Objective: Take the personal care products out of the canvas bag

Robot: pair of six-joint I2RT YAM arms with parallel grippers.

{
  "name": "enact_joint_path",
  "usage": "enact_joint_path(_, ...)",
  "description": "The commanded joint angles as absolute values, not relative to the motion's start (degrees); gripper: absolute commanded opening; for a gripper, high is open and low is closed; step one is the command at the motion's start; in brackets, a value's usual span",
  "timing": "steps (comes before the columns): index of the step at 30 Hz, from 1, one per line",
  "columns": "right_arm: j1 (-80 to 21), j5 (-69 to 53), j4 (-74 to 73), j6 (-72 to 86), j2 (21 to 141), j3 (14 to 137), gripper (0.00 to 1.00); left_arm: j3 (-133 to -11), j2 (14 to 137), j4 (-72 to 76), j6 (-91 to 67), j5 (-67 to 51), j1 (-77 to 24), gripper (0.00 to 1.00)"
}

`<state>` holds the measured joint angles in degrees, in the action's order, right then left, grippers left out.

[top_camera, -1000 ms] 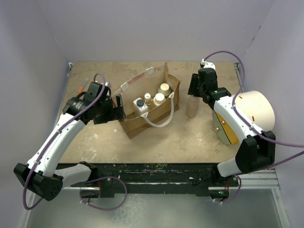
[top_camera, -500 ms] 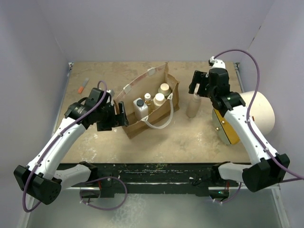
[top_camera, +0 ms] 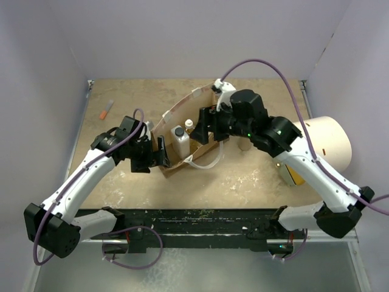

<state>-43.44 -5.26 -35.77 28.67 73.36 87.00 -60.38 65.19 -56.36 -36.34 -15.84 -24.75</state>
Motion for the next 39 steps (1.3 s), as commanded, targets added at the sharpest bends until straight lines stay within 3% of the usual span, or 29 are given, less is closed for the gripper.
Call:
enact_joint_path(1,-47.98,-4.51,-39.47,23.45,81.33,95.18,0.79,-59.04,66.27,-55.27,-34.09,-17.83,-24.57,0.99)
enact_joint_path(12,-49.04,5.49,-41.15,19.12,102.59,107.32,0.81,-57.95,62.97,-55.17,-36.31,-17.19,-24.52,0.99)
enact_joint_path(20,-49.04,8.71,-43.12,14.16,106.13,105.91,0.86,-58.78,63.82,-55.50,-35.86,-16.47,-24.54,0.99)
enact_joint_path(32,-49.04,3.54,-36.80,14.60,110.24,105.64,0.73,-59.87,64.82,-55.51,-36.18,-15.85,-24.52,0.99)
enact_joint_path(39,-49.04,1.99,-36.41,15.49,112.30,105.75,0.72,-60.97,65.62,-55.96,-35.71,-14.97,-24.57,0.99)
